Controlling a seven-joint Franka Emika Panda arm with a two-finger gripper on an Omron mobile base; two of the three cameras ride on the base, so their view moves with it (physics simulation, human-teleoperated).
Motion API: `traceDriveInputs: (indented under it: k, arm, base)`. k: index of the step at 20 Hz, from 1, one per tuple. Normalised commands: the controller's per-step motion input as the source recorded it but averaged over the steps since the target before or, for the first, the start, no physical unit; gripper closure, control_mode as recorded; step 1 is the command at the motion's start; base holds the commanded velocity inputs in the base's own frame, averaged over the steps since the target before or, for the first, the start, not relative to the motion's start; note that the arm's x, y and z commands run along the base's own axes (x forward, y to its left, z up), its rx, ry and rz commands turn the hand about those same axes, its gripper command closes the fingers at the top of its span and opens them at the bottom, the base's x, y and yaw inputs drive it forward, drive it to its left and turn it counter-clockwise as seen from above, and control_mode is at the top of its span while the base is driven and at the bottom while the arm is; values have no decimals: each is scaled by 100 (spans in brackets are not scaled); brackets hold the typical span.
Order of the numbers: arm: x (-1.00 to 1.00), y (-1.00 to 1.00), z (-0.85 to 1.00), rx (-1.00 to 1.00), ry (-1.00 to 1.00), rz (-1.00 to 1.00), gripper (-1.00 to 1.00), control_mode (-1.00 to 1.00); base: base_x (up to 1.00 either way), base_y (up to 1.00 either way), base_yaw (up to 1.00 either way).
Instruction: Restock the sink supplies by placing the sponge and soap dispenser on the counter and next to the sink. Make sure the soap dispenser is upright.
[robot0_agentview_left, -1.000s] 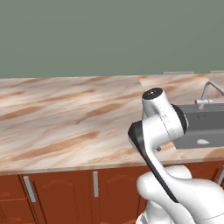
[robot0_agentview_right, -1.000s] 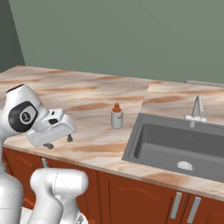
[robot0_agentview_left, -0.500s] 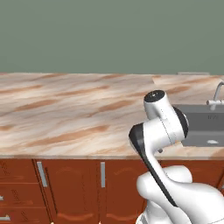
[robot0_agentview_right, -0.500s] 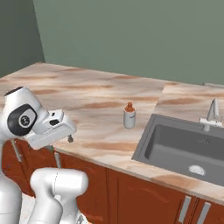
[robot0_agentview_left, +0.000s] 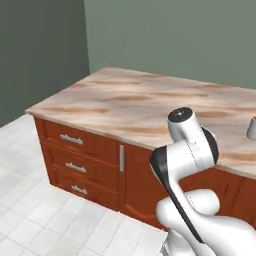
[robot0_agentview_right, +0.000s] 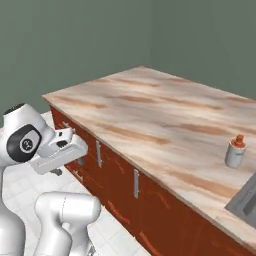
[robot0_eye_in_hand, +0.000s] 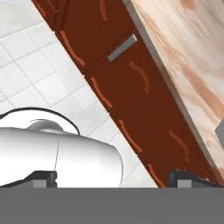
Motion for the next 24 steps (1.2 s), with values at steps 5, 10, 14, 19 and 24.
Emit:
traceDriveInputs:
  k: [5, 10, 14, 19, 24]
  arm:
    - [0, 0, 0, 0, 0, 0, -100, 100]
    - [0, 0, 0, 0, 0, 0, -100, 100]
    - [0, 0, 0, 0, 0, 0, -100, 100]
    - [0, 0, 0, 0, 0, 0, -100, 100]
    - [0, 0, 0, 0, 0, 0, -100, 100]
  base:
    - [-22, 78, 76]
    - [-46, 26, 74]
    - [-58, 0, 70]
    - [-28, 24, 71]
    - [42, 66, 64]
